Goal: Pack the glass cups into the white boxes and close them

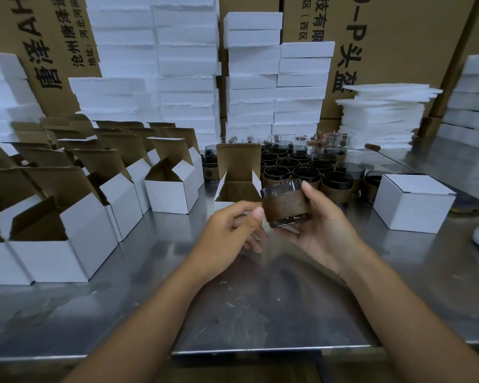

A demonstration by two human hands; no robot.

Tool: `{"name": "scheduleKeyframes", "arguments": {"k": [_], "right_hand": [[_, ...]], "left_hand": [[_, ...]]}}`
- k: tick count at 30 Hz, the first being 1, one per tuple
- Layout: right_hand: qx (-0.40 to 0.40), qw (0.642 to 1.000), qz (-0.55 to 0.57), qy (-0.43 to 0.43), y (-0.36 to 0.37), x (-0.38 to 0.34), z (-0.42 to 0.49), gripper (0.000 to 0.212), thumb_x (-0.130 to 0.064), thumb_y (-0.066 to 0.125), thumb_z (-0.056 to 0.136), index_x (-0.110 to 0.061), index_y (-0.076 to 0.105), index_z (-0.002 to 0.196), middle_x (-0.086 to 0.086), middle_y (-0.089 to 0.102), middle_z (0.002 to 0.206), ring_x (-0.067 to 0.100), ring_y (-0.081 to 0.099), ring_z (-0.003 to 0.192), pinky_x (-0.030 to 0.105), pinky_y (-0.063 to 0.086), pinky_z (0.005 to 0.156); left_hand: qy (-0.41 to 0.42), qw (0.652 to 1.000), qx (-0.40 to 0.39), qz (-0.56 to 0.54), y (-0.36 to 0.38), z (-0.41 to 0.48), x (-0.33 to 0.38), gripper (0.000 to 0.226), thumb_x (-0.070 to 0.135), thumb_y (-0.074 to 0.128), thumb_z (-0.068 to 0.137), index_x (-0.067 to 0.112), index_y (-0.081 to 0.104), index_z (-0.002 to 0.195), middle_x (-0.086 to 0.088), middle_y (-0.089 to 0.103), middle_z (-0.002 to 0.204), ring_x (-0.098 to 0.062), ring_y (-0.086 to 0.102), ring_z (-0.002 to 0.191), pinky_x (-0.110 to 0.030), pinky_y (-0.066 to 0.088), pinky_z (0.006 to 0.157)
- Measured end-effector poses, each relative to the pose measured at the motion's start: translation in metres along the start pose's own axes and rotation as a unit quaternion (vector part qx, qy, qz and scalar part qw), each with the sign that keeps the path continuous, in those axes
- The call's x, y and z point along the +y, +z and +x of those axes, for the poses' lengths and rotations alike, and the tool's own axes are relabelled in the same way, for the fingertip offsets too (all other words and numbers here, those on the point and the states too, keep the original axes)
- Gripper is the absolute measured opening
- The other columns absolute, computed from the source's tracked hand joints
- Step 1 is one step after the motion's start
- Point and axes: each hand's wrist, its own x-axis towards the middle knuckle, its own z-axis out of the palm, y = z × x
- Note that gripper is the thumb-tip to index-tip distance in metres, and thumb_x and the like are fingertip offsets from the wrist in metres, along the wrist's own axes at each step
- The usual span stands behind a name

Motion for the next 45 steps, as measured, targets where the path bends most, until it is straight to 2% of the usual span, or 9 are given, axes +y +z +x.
{"name": "scheduleKeyframes", "arguments": {"k": [6,10,13,18,23,27,34,40,45], "right_hand": [[-0.007,0.999,0.030,0.029,0.000,-0.002,0.001,0.058,-0.056,0.046,0.077,-0.010,0.067,0.104,0.014,0.068,0.106,0.015,0.062,0.081,0.025,0.052,0.064],[0.007,1.000,-0.019,0.020,0.000,0.000,0.000,0.056,-0.055,0.047,0.077,-0.012,0.066,0.107,0.012,0.068,0.109,0.017,0.062,0.093,0.031,0.051,0.075],[0.011,0.998,-0.068,-0.008,0.000,0.001,-0.002,0.063,-0.047,0.055,0.075,-0.001,0.058,0.119,0.020,0.063,0.115,0.026,0.061,0.101,0.036,0.052,0.083],[0.013,0.996,-0.060,-0.065,0.004,0.004,-0.007,0.057,-0.029,0.069,0.065,-0.007,0.057,0.116,0.009,0.067,0.104,0.017,0.066,0.090,0.027,0.055,0.067],[0.071,0.979,-0.131,-0.142,0.006,0.011,-0.004,0.069,-0.030,0.080,0.049,-0.011,0.056,0.111,0.001,0.068,0.099,0.018,0.064,0.095,0.037,0.053,0.086],[0.094,0.960,-0.178,-0.194,0.007,0.013,-0.004,0.062,-0.036,0.080,0.046,-0.018,0.058,0.101,-0.005,0.067,0.097,0.004,0.063,0.091,0.021,0.051,0.081],[0.041,0.988,-0.051,-0.138,0.001,0.007,-0.003,0.033,-0.028,0.065,0.068,-0.023,0.066,0.100,-0.002,0.066,0.095,0.007,0.064,0.082,0.019,0.051,0.062],[0.040,0.988,-0.050,-0.138,0.000,0.007,-0.003,0.036,-0.024,0.067,0.067,-0.025,0.065,0.102,-0.009,0.070,0.091,0.004,0.065,0.084,0.019,0.052,0.064],[0.038,0.991,-0.085,-0.101,0.001,0.006,-0.004,0.050,-0.036,0.069,0.064,-0.023,0.063,0.112,-0.003,0.067,0.105,0.010,0.061,0.097,0.023,0.049,0.071]], "left_hand": [[0.014,1.000,-0.008,-0.014,0.000,-0.001,0.001,0.033,0.040,0.043,0.087,0.026,0.067,0.102,-0.005,0.069,0.069,-0.019,0.066,0.059,-0.028,0.054,0.063],[0.002,1.000,-0.015,-0.015,0.000,0.000,0.000,0.041,0.046,0.045,0.083,0.018,0.066,0.104,-0.003,0.069,0.070,-0.020,0.066,0.060,-0.029,0.054,0.063],[-0.014,0.999,-0.030,-0.023,0.000,0.000,-0.002,0.043,0.057,0.057,0.080,0.021,0.060,0.103,-0.002,0.071,0.073,-0.018,0.067,0.061,-0.028,0.053,0.062],[-0.026,0.998,-0.041,-0.041,0.001,0.000,-0.005,0.084,0.080,0.069,0.044,0.029,0.056,0.108,0.001,0.072,0.085,-0.014,0.069,0.071,-0.020,0.052,0.063],[-0.051,0.993,-0.045,-0.093,0.001,0.002,-0.004,0.054,0.048,0.073,0.063,0.021,0.054,0.105,-0.004,0.072,0.095,-0.014,0.070,0.074,-0.023,0.055,0.066],[-0.076,0.986,-0.070,-0.127,0.000,0.003,-0.003,0.051,0.034,0.065,0.070,0.011,0.052,0.114,-0.010,0.071,0.099,-0.018,0.070,0.080,-0.029,0.056,0.075],[-0.104,0.973,-0.080,-0.188,-0.005,0.005,-0.004,0.047,0.037,0.057,0.074,0.015,0.055,0.116,-0.001,0.072,0.099,-0.018,0.070,0.085,-0.029,0.055,0.080],[-0.120,0.967,-0.106,-0.198,-0.009,0.003,-0.004,0.071,0.047,0.060,0.074,0.010,0.048,0.132,-0.005,0.069,0.111,-0.018,0.067,0.093,-0.028,0.053,0.084],[-0.119,0.963,-0.112,-0.214,-0.010,0.004,-0.004,0.094,0.062,0.079,0.052,0.014,0.052,0.128,-0.007,0.068,0.114,-0.020,0.067,0.096,-0.029,0.053,0.085]]}}
